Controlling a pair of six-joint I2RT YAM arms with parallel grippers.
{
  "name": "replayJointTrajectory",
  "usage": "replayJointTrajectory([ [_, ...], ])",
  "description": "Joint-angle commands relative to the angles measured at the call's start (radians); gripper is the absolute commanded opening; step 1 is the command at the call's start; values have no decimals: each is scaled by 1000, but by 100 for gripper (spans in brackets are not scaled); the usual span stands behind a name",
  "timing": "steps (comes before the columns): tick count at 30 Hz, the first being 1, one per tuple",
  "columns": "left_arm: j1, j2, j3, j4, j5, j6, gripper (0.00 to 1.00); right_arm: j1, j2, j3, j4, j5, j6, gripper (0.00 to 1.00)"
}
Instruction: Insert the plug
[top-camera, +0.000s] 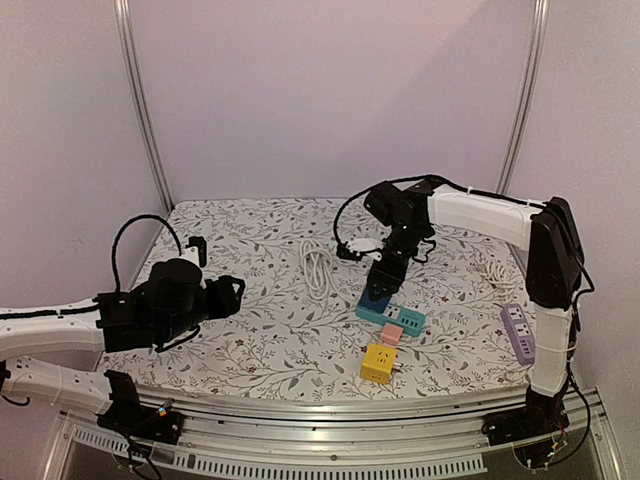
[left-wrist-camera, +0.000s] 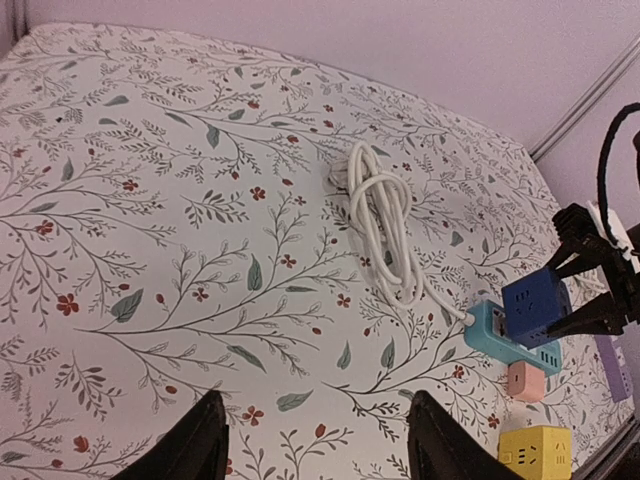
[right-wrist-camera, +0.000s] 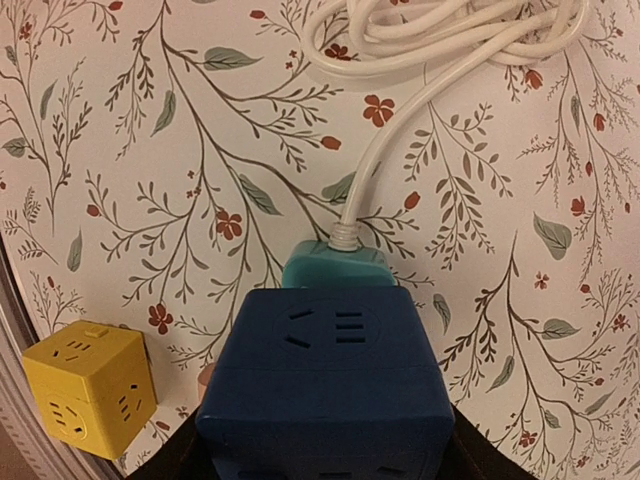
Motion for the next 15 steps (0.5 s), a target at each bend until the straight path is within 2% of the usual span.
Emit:
replayJointTrajectory([
  [1,-13,0,-17,-9,-16,9,61,19,-19,-1,-75,-49,29,0],
  [15,-13,9,1,-26,-6,13,61,19,74,-10,-53,-75,91,0],
])
